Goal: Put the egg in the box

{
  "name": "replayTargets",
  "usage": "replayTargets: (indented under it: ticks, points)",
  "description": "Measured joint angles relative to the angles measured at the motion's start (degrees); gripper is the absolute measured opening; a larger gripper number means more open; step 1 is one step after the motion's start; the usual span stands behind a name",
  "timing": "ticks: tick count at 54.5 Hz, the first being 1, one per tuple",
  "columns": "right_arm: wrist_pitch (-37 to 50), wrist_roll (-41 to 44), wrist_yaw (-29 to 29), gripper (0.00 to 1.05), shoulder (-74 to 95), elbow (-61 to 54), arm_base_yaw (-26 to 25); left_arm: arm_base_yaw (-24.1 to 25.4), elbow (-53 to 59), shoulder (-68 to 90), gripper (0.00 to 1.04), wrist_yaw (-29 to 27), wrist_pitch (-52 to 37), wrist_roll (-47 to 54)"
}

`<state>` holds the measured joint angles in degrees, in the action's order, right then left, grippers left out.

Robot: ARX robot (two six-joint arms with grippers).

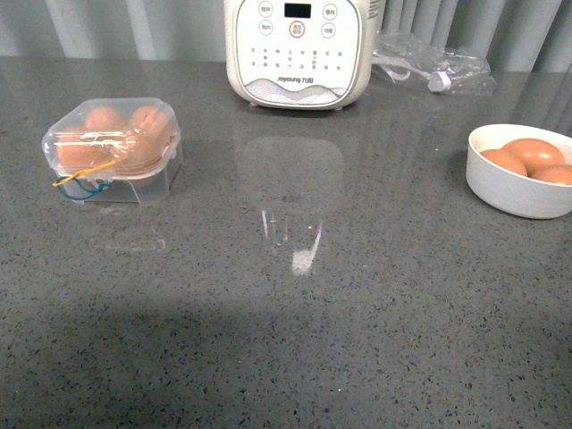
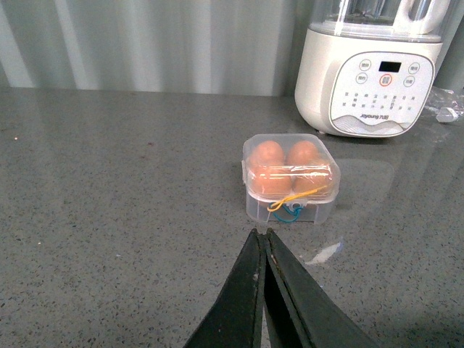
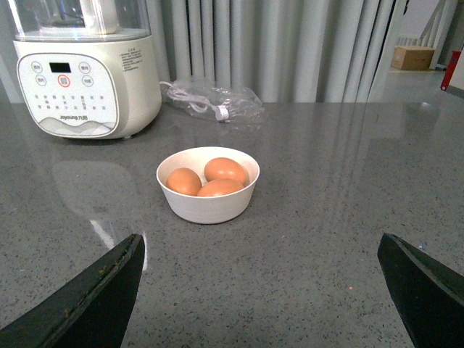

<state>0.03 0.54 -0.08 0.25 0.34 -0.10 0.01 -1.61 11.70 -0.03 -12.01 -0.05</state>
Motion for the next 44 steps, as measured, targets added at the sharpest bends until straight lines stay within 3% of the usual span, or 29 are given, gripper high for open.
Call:
replayTargets:
  ticks: [10, 14, 34, 44]
  points:
    - [0.0, 0.0, 0.0, 0.97, 0.0, 0.0, 0.0, 0.0, -0.02, -2.34, 0.04, 0.0, 2.47, -0.02]
    - [0.0, 0.0, 0.0, 0.97, 0.0, 0.0, 0.0, -0.02, 0.0, -9.01, 0.04, 0.02, 11.06, -0.04]
    - [0.0, 0.0, 0.0, 0.97, 0.0, 0.0, 0.0, 0.0, 0.0, -11.47, 0.04, 0.0, 11.93, -0.07]
    - [0.0, 0.0, 0.0, 0.97, 0.0, 0.0, 0.0, 0.0, 0.0, -11.47, 0.44, 0.0, 11.93, -0.09]
